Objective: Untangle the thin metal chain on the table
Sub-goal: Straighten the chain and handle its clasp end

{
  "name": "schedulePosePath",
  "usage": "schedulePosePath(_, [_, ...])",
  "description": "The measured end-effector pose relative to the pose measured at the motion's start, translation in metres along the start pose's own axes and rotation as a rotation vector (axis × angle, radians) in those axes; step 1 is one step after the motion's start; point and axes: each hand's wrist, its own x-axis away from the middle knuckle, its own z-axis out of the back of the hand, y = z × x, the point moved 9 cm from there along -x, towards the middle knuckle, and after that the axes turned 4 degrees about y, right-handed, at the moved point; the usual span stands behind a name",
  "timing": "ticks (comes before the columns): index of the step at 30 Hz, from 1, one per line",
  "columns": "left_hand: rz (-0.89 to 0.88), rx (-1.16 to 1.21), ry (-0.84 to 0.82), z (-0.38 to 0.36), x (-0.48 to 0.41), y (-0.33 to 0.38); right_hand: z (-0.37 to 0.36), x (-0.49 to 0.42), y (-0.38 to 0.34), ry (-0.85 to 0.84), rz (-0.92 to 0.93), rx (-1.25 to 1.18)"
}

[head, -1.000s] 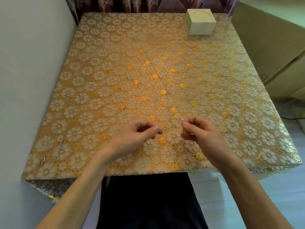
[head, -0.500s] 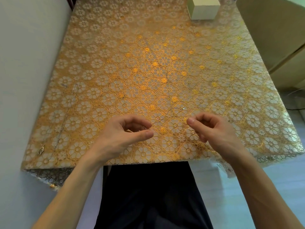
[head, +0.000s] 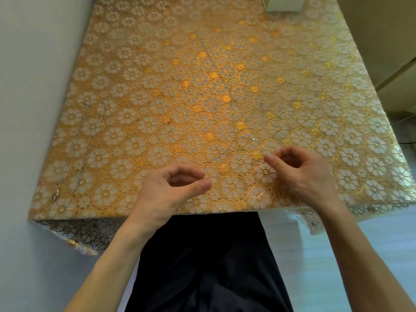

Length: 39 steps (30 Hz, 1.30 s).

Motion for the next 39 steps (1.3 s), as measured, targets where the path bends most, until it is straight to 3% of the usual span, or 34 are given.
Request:
schedulePosePath(12, [0.126,0.204,-0.028,-0.021,0.005,-0.011,0.000,0.000,-0.006,0.111,0.374,0.393])
schedulePosePath(19, [0.100,0.161,-0.080,-0.035,0.003,-0.013,0.004,0.016,-0.013,0.260,0.347,0.460])
schedulePosePath(21, [0.083,0.167,-0.109,-0.038,0.003,-0.011,-0.001,0.031,-0.020,0.218,0.275,0.290])
schedulePosePath(24, [0.047,0.140,-0.122,-0.039,0.002,-0.008,-0.027,0.051,-0.023,-0.042,0.011,-0.175])
schedulePosePath(27, [-0.006,0.091,-0.124,-0.040,0.004,-0.001,-0.038,0.067,-0.033,-0.133,-0.088,-0.395])
schedulePosePath(31, [-0.093,-0.006,-0.127,-0.045,0.007,0.007,-0.047,0.076,-0.035,-0.190,-0.163,-0.456])
schedulePosePath(39, [-0.182,-0.093,-0.126,-0.048,0.015,0.013,-0.041,0.074,-0.039,-0.135,-0.125,-0.467])
